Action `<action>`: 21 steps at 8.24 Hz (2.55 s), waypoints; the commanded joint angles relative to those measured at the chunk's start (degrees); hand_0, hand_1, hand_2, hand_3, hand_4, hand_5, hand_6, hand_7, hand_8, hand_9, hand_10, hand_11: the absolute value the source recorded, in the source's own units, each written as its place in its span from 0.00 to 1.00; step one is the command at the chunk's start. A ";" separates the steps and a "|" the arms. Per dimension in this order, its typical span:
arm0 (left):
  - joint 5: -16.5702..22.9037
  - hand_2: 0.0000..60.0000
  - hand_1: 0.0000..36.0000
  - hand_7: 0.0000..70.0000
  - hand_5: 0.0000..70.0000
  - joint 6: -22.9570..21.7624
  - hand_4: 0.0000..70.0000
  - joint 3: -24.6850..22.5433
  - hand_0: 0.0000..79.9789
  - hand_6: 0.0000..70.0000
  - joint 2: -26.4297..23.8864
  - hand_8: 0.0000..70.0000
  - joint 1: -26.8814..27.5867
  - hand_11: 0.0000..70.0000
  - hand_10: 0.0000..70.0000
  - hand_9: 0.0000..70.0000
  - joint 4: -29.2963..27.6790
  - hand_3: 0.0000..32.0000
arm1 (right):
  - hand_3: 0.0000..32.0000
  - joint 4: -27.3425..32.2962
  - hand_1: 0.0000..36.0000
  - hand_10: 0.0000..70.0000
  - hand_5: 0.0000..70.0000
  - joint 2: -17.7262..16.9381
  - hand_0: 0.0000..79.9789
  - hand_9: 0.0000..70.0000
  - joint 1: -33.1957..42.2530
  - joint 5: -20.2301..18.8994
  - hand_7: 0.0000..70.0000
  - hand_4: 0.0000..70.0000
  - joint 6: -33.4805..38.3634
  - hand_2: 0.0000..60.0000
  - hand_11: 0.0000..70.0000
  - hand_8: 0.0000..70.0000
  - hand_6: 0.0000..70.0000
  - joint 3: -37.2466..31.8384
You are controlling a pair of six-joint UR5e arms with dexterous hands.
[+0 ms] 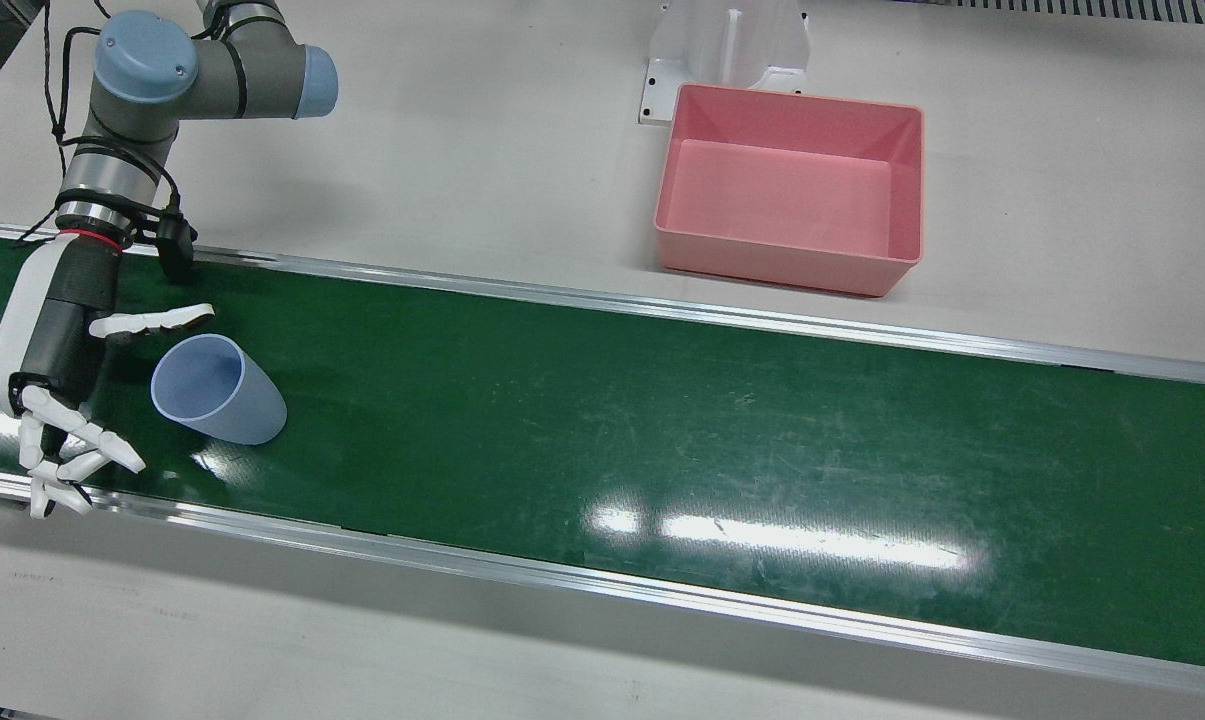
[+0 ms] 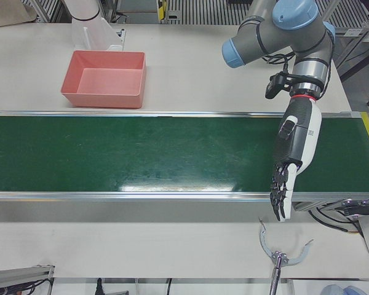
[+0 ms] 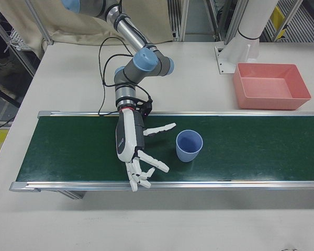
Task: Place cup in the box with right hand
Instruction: 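Close the right hand around the pale blue cup on the belt, then lift the cup off the belt and carry it over the pink tray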
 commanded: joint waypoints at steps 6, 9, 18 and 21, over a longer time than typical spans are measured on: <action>0.00 0.00 0.00 0.00 0.00 0.00 0.00 0.00 0.00 0.00 0.00 0.00 0.01 0.00 0.00 0.00 0.00 0.00 | 0.00 -0.26 0.05 0.12 0.00 -0.16 0.54 0.42 0.31 1.59 0.98 1.00 0.07 0.20 0.16 0.18 0.21 0.16; 0.00 0.00 0.00 0.00 0.00 0.00 0.00 0.00 0.00 0.00 0.00 0.00 -0.08 0.00 0.00 0.00 0.00 0.00 | 0.00 -0.87 0.34 0.13 0.00 -0.59 0.58 0.43 1.36 1.50 1.00 1.00 0.07 0.62 0.17 0.18 0.23 0.86; 0.00 0.00 0.00 0.00 0.00 0.00 0.00 0.00 0.00 0.00 0.00 0.00 0.01 0.00 0.00 0.00 0.00 0.00 | 0.00 -12.31 0.31 0.40 0.05 0.80 0.58 0.87 -33.17 5.77 1.00 1.00 -25.28 0.59 0.56 0.51 0.38 41.29; 0.00 0.00 0.00 0.00 0.00 0.00 0.00 0.00 0.00 0.00 0.00 0.00 0.01 0.00 0.00 0.00 0.00 0.00 | 0.00 -4.63 0.26 0.44 0.06 5.37 0.58 0.91 -45.46 11.16 1.00 1.00 -37.25 0.49 0.62 0.55 0.40 35.35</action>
